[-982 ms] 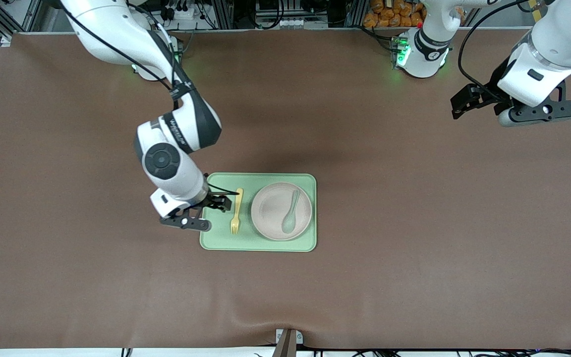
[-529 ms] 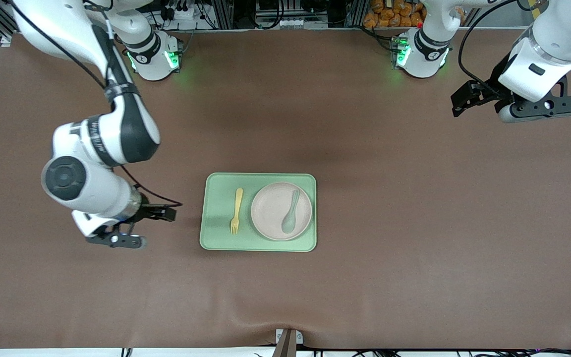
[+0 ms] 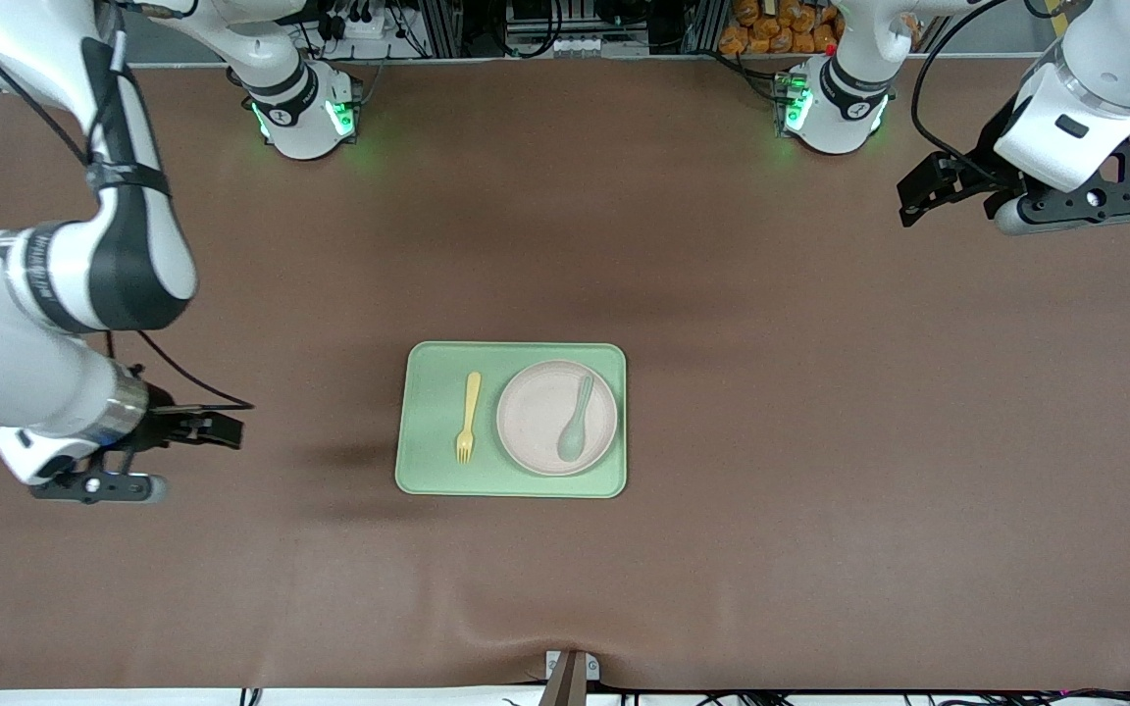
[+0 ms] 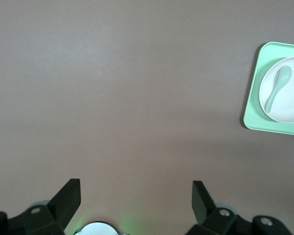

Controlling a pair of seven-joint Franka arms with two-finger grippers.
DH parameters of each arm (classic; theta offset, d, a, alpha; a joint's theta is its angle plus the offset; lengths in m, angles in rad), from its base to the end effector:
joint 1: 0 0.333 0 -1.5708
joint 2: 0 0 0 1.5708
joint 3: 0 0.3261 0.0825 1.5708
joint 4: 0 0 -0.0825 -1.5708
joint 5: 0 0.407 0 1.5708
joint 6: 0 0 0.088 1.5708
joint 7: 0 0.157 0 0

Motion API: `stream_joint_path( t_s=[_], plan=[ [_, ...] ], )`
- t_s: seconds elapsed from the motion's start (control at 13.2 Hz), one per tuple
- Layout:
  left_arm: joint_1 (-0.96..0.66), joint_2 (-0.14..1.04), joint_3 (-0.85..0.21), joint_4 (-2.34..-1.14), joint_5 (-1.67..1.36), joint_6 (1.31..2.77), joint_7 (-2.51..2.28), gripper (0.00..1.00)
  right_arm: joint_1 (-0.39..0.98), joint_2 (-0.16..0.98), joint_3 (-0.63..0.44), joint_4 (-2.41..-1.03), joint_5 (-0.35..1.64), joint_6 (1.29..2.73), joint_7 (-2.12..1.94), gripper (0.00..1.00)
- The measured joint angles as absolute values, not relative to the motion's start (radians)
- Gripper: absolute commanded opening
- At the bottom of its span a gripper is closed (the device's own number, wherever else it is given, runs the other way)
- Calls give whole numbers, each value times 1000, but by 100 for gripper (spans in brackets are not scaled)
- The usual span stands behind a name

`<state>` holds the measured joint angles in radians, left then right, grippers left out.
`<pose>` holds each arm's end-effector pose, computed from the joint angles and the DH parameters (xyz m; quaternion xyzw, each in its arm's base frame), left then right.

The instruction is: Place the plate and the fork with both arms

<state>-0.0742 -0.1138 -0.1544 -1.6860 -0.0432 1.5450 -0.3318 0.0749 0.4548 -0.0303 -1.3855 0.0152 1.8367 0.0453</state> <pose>0.5197 -0.1320 0.5882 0.9985 0.0519 -0.0173 0.0084 0.7181 0.0372 0.4037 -1.0000 0.0008 0.0017 0.0006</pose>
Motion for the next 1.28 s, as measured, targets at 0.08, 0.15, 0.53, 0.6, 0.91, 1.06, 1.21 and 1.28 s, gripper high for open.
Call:
stream_joint_path(
  t_s=[0.08, 0.15, 0.53, 0.6, 0.91, 1.06, 1.21, 1.28],
  plan=[
    [-74, -114, -154, -1686, -43, 1545, -332, 100, 52, 436, -30, -1383, 15, 1811, 9, 100],
    [-74, -114, -154, -1686, -43, 1545, -332, 100, 34, 415, -31, -1381, 15, 1782, -20, 100],
    [-73, -117, -152, -1686, -43, 1540, -332, 100, -31, 281, -30, -1376, 15, 1579, -92, 100],
    [-73, -117, -152, -1686, -43, 1540, -332, 100, -39, 249, -30, -1375, 15, 1545, -95, 100],
    [-73, -119, -148, -1685, -43, 1534, -332, 100, -78, 134, -30, -1410, 15, 1478, -129, 100],
    [-60, -121, -142, -1685, -43, 1530, -330, 100, -91, 53, -30, -1476, 15, 1477, -130, 100],
    [-21, -127, -140, -1684, -43, 1528, -270, 100, -97, -33, -30, -1549, 15, 1477, -130, 100],
    [-4, -130, -139, -1684, -43, 1527, -225, 100, -97, -73, -29, -1590, 15, 1487, -130, 100]
  ],
)
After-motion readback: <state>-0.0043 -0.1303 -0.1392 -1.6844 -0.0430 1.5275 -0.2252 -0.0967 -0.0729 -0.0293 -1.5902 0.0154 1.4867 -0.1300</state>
